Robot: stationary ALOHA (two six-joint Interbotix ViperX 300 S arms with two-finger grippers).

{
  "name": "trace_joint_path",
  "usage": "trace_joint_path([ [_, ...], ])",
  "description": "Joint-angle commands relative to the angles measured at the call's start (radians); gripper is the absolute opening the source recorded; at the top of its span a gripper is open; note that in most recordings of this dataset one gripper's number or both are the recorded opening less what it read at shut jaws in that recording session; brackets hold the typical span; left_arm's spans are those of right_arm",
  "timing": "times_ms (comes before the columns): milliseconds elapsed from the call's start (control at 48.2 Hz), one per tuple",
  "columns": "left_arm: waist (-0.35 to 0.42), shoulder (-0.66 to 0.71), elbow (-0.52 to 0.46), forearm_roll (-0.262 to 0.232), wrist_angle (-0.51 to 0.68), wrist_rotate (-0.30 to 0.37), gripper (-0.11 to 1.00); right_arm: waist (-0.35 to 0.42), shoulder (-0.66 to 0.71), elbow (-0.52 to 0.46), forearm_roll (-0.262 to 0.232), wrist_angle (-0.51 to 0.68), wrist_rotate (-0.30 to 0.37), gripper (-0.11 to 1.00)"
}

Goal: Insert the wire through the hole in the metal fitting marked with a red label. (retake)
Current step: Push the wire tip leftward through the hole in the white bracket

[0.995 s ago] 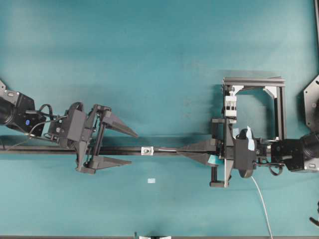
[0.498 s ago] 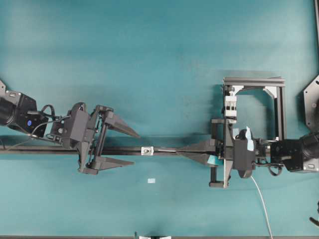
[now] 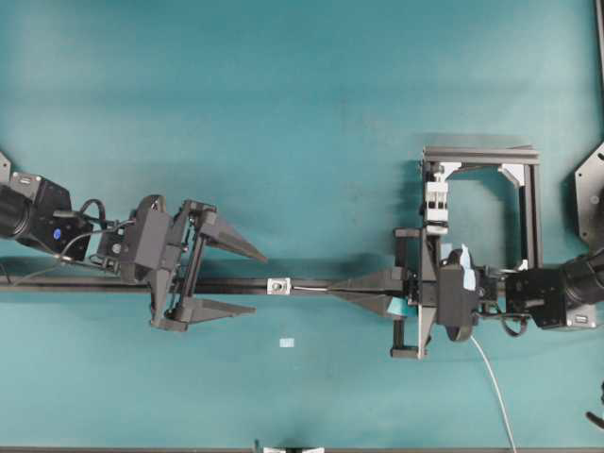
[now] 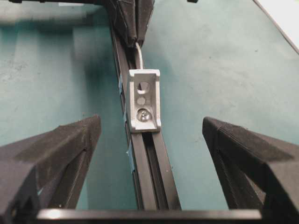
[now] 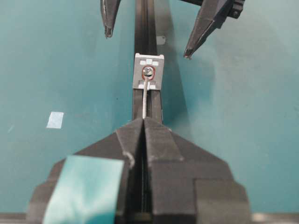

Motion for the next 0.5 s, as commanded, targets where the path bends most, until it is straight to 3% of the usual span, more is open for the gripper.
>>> trace_joint_path([
  [0, 0.002, -0.014, -0.012, -0.002, -0.003, 0.0, 0.67, -0.003, -0.014, -0.012, -0.003, -0.008, -0.003, 0.03],
  [477, 0.002, -0.014, -0.023, 0.0, 0.017, 0.0, 0.67, -0.025, 0.012, -0.049, -0.003, -0.002, -0.008, 0.03],
])
